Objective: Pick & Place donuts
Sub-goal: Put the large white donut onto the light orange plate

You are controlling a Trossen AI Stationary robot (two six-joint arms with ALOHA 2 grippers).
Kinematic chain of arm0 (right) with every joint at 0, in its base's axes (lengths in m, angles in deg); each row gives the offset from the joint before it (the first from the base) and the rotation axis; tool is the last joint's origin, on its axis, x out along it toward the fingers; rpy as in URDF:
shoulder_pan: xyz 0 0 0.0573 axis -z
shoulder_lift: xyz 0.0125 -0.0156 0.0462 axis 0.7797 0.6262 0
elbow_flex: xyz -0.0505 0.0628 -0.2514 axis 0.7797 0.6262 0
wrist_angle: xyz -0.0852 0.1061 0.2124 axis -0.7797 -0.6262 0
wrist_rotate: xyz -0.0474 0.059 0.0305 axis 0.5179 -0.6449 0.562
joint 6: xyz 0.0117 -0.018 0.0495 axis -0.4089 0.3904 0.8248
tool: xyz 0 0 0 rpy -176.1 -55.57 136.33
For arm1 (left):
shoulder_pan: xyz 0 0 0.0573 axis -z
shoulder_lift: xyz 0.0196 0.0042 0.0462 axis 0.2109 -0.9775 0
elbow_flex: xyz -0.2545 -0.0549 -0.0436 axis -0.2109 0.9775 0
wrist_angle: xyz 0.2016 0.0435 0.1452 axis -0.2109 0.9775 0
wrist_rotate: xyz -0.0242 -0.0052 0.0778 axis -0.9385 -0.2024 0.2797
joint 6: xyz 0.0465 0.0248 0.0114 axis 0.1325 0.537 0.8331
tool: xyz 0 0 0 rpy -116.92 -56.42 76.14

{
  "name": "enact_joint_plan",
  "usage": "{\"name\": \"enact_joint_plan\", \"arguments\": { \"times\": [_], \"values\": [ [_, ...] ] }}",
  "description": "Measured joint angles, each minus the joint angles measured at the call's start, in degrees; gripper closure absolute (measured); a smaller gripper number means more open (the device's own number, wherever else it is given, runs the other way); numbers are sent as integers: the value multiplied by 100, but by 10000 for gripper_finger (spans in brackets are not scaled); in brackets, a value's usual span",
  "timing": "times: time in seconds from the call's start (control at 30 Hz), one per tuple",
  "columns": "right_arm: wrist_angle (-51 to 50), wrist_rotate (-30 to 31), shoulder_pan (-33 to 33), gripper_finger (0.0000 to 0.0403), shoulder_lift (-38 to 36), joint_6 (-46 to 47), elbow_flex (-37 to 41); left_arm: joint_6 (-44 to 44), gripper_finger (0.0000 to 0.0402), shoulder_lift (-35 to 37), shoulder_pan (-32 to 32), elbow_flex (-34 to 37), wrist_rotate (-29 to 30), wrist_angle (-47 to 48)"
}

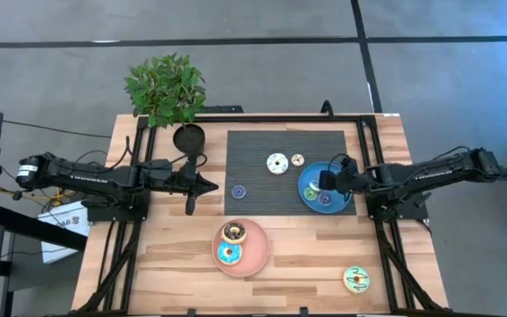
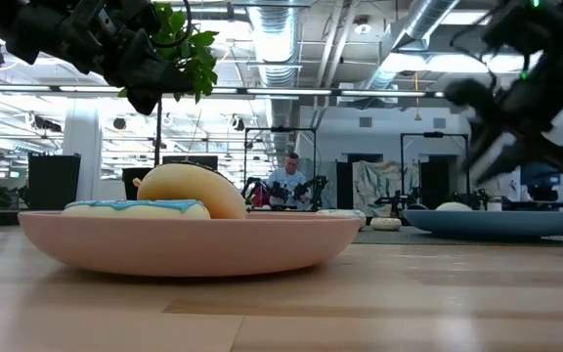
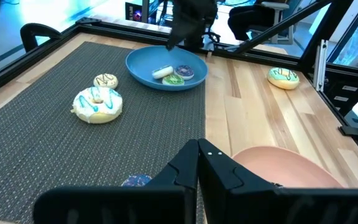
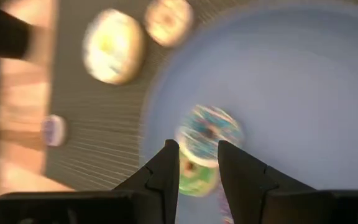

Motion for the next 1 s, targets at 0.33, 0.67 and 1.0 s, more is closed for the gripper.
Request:
{"name": "enact_joint_plan", "arguments": {
  "times": [0.33, 0.67, 1.0],
  "values": [
    [879, 376, -163, 301, -213, -2293, -746, 299, 402, 0, -2, 0, 405, -26],
    [2421, 422, -414, 301, 565, -4123, -747, 927, 402, 0, 0, 0, 449, -44],
    [4800, 427, -34, 300, 2055, -4633, -747, 1266, 402, 155, -2, -59, 71, -54]
  ]
}}
